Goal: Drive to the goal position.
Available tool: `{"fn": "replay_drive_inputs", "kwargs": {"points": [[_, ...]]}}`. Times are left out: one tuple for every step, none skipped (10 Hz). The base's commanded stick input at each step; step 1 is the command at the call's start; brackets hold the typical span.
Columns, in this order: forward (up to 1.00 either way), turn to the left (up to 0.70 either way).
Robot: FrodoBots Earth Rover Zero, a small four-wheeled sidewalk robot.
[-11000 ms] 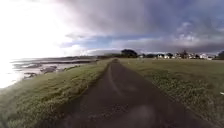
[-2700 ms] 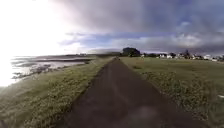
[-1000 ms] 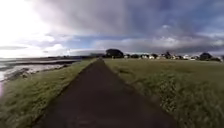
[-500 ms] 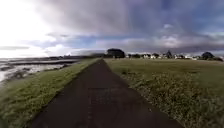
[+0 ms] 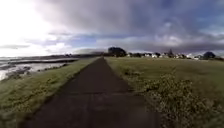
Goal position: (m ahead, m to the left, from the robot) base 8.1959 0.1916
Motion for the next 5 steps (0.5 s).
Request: {"fn": "replay_drive_inputs", "kwargs": {"points": [[0.7, 0.0], [0.7, 0.0], [0.7, 0.0], [0.7, 0.0], [0.7, 0.0]]}}
